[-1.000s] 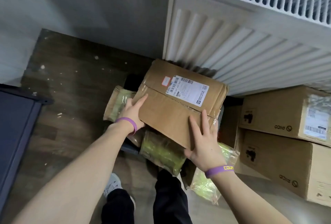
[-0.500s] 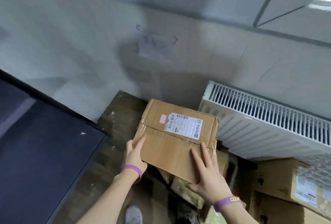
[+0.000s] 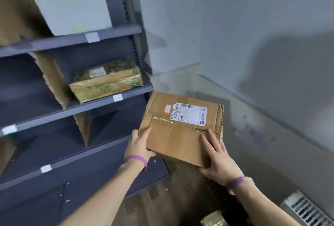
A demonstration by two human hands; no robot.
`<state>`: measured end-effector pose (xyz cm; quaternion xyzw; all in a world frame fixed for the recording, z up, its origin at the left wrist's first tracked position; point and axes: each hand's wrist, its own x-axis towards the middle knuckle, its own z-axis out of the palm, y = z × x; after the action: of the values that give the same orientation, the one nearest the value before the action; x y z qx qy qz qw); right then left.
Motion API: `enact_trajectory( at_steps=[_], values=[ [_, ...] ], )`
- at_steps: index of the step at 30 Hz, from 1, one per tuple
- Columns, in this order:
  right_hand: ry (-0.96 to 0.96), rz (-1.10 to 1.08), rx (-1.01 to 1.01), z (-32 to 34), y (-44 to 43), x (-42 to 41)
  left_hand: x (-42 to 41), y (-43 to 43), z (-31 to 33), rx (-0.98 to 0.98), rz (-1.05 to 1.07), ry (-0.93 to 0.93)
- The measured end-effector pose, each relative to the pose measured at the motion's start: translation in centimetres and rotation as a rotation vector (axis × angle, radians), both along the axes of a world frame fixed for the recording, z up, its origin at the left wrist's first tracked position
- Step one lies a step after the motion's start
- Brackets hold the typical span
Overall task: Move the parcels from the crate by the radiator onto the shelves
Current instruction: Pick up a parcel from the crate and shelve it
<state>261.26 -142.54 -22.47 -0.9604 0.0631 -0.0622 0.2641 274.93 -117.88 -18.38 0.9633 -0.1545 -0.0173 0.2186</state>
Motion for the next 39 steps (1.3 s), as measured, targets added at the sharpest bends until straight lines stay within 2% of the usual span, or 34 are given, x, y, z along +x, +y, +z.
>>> enact_trajectory(
  at_steps=[8, 16, 22, 28, 34, 39],
  values=[
    [-0.171, 0.151, -0.122, 9.2, 8.6, 7.1, 1.2, 10.4, 7.9, -0.107, 0.204, -0.223],
    [-0.257, 0.350, -0.154, 14.3, 20.1, 10.5, -1.6, 23.0, 10.0, -0.153, 0.405, -0.369],
    [-0.314, 0.496, -0.182, 14.9, 29.6, 12.5, -3.9, 33.3, 8.9, -0.193, 0.510, -0.432],
    [-0.280, 0.594, -0.174, 13.6, 39.0, 14.5, -4.7, 42.2, 7.7, -0.201, 0.599, -0.394],
    [-0.210, 0.668, -0.147, 12.1, 45.1, 17.0, -3.9, 48.0, 6.2, -0.199, 0.674, -0.345],
    [-0.182, 0.683, -0.128, 12.0, 48.0, 21.3, 0.0, 50.9, 6.3, -0.179, 0.685, -0.324]
  ],
)
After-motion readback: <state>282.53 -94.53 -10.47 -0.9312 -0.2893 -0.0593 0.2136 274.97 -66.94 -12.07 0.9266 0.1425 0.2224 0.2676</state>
